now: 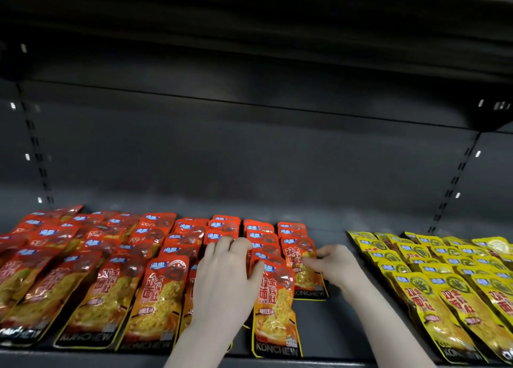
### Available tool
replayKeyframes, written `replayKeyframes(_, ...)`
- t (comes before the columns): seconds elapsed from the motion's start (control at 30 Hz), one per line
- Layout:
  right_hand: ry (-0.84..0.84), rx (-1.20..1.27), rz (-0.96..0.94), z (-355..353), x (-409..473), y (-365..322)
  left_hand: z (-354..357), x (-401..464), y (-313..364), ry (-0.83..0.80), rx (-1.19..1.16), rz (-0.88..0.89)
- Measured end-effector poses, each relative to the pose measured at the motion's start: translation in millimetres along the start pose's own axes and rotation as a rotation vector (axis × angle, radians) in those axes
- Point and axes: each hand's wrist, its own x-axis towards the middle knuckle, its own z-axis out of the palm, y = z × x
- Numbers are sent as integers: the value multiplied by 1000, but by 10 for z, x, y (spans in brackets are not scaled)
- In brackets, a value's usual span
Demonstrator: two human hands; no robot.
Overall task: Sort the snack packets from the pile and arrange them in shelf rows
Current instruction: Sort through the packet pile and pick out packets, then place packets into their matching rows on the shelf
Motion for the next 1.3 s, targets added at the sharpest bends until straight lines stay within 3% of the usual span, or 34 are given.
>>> replayKeyframes(0.2, 49, -177, -8, -19, -8, -31, -37, 27, 56, -31, 12, 3)
replayKeyframes(0.4, 251, -232, -85, -60, -306, 31, -69, -73, 69, -57, 10, 18)
replayKeyframes(0.77, 596, -594, -383, -370, -961, 628, -81, -426, 183, -69, 42, 60)
replayKeyframes(0.9, 720, -682, -479, -695, -1027, 838, -19, -491, 517, -90, 58, 87)
replayKeyframes(1.07, 814, -687, -465, -1396, -1025, 1308, 191, -605, 1182, -90, 66, 153)
replayKeyframes(1.3, 890, -701, -374, -2825, -1066, 2401, 880, -902, 2642, -112, 6, 194)
